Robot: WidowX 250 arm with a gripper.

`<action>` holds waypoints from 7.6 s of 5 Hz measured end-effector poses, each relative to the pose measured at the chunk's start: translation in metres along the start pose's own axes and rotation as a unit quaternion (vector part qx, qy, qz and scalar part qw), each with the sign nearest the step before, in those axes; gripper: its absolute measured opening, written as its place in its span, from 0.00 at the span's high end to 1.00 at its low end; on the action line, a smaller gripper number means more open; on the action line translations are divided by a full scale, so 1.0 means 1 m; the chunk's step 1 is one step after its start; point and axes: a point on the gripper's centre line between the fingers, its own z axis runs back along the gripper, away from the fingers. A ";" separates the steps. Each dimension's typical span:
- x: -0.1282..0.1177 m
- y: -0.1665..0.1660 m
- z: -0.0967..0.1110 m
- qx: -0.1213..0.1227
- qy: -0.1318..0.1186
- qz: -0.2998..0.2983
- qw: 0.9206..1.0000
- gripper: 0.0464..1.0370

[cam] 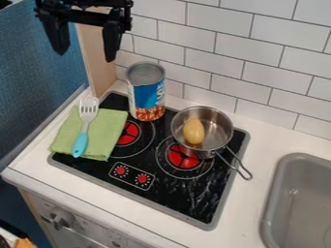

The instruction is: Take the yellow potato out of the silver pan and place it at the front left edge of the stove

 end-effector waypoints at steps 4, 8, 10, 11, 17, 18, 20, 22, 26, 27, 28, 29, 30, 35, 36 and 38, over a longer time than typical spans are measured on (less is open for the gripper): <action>0.022 -0.094 -0.046 -0.006 -0.003 -0.021 1.000 0.04; 0.049 -0.135 -0.118 -0.015 -0.023 0.029 0.999 0.04; 0.044 -0.153 -0.146 -0.004 -0.010 0.019 1.000 0.04; 0.045 -0.158 -0.151 -0.007 -0.005 0.020 1.000 0.04; 0.039 -0.161 -0.174 -0.003 0.010 0.019 1.000 0.34; 0.050 -0.151 -0.136 0.008 -0.022 0.029 0.999 0.34; 0.052 -0.129 -0.056 0.007 -0.066 0.062 0.996 0.34; -0.008 -0.092 -0.076 0.011 -0.015 0.075 0.997 0.34; -0.068 -0.051 -0.154 -0.001 0.065 0.138 0.988 0.34; -0.074 -0.047 -0.166 -0.001 0.060 0.147 0.987 0.34; -0.074 -0.044 -0.171 -0.006 0.049 0.155 0.987 0.34; -0.073 -0.045 -0.175 -0.012 0.041 0.153 0.987 0.34; -0.070 -0.041 -0.179 -0.018 0.038 0.160 0.986 0.27; -0.043 -0.035 -0.107 0.018 0.019 0.160 0.987 0.04; -0.037 -0.033 -0.095 0.026 0.019 0.166 0.986 0.04; -0.017 -0.049 -0.069 0.033 0.014 0.084 0.996 0.04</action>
